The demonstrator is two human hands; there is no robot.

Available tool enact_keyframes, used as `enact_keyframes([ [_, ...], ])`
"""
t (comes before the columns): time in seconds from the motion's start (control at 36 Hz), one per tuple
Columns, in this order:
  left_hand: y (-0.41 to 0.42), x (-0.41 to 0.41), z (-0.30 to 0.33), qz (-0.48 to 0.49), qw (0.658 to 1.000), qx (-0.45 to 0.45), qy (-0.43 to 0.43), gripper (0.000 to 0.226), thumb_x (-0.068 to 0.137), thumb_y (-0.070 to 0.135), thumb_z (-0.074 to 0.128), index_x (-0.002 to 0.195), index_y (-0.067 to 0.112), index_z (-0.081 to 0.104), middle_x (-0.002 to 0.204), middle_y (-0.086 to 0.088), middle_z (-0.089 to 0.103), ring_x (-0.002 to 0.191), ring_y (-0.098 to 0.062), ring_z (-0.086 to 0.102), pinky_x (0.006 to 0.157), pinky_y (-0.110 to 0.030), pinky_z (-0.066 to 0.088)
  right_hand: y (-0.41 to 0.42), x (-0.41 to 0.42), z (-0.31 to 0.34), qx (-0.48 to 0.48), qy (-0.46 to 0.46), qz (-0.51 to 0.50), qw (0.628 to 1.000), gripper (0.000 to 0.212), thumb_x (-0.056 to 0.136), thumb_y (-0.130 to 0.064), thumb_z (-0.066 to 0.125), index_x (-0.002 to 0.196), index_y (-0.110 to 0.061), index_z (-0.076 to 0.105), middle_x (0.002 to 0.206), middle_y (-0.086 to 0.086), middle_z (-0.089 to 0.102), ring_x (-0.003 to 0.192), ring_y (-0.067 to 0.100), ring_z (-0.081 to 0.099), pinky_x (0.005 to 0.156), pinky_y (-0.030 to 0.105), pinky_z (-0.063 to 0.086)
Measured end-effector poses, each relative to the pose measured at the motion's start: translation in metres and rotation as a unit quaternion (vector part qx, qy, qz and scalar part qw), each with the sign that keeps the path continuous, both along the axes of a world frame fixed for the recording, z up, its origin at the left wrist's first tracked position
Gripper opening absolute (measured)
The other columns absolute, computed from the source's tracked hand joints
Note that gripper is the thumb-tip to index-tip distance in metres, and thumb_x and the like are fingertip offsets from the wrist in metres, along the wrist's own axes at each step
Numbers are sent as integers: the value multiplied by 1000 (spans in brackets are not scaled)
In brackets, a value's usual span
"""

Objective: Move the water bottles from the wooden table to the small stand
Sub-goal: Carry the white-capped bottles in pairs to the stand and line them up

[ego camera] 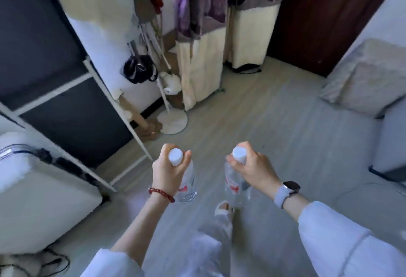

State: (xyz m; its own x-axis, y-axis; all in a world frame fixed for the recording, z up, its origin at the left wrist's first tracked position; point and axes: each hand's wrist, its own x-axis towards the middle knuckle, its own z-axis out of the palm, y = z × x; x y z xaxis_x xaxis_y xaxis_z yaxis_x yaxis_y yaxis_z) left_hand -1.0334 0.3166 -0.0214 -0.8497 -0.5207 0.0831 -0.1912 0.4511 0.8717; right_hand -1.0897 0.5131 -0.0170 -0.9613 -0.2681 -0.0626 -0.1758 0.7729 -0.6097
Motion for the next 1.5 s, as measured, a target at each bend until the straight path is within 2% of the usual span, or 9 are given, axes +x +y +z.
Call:
enact_keyframes([
  [0.08, 38, -87, -5, -49, 999, -2, -1, 26, 77, 21, 70, 75, 11, 47, 60, 5, 50, 58, -8, 49, 54, -18, 32, 40, -67, -1, 2, -1, -57, 998, 40, 83, -43, 59, 107, -13, 50, 96, 16, 69, 93, 39, 60, 73, 36, 43],
  [0.25, 128, -254, 2, -131, 991, -2, -4, 28, 78, 22, 69, 75, 9, 44, 59, 6, 47, 59, -15, 46, 55, -12, 35, 125, -194, 9, -9, -7, -158, 987, 35, 82, -40, 61, 103, -15, 50, 94, 12, 69, 89, 36, 61, 71, 34, 44],
  [0.44, 241, -415, 10, -246, 969, 5, -23, 29, 78, 26, 69, 75, 14, 42, 60, 7, 48, 62, -19, 48, 54, -20, 30, 238, -318, 13, -5, 8, -251, 968, 36, 78, -42, 64, 100, -15, 52, 88, 11, 71, 85, 37, 63, 72, 39, 50],
  [0.67, 394, -591, -1, -328, 944, -21, -17, 29, 77, 25, 70, 77, 13, 43, 59, 10, 50, 59, -7, 48, 53, -4, 36, 395, -466, 3, 36, 20, -279, 959, 34, 79, -39, 65, 94, -10, 56, 80, 18, 67, 79, 42, 59, 65, 38, 43],
  [0.86, 527, -749, 8, -361, 932, -17, -18, 30, 75, 27, 72, 78, 13, 46, 63, 16, 56, 63, -3, 51, 55, -2, 36, 525, -614, 10, 91, 32, -273, 957, 41, 81, -41, 63, 101, -6, 54, 84, 21, 67, 83, 42, 60, 64, 37, 40],
  [1.11, 662, -929, 9, -398, 912, -96, 25, 36, 73, 31, 73, 88, 3, 56, 88, -12, 62, 79, -30, 57, 71, -37, 47, 660, -783, 16, 165, 45, -272, 947, 43, 87, -46, 52, 109, -9, 48, 95, 16, 68, 87, 39, 61, 60, 32, 30],
  [1.28, 742, -1053, -19, -420, 869, -245, 91, 38, 62, 37, 80, 72, 7, 59, 80, -11, 59, 74, -31, 56, 60, -37, 45, 742, -894, 4, 209, 34, -276, 938, 48, 88, -51, 46, 111, -9, 45, 91, 12, 68, 78, 34, 63, 57, 30, 35],
  [1.42, 808, -1149, -28, -429, 877, -206, 68, 34, 65, 31, 80, 73, 6, 58, 81, -9, 58, 58, -28, 56, 48, -28, 41, 807, -980, -7, 222, 45, -297, 928, 45, 89, -50, 46, 105, -8, 52, 94, 11, 64, 85, 32, 62, 59, 30, 36],
  [1.5, 849, -1198, -35, -430, 882, -186, 54, 29, 64, 24, 81, 73, 7, 59, 82, -9, 58, 59, -28, 57, 50, -28, 42, 842, -1023, -17, 232, 63, -299, 923, 41, 82, -52, 42, 79, -13, 53, 69, 3, 58, 58, 24, 60, 41, 21, 37],
])
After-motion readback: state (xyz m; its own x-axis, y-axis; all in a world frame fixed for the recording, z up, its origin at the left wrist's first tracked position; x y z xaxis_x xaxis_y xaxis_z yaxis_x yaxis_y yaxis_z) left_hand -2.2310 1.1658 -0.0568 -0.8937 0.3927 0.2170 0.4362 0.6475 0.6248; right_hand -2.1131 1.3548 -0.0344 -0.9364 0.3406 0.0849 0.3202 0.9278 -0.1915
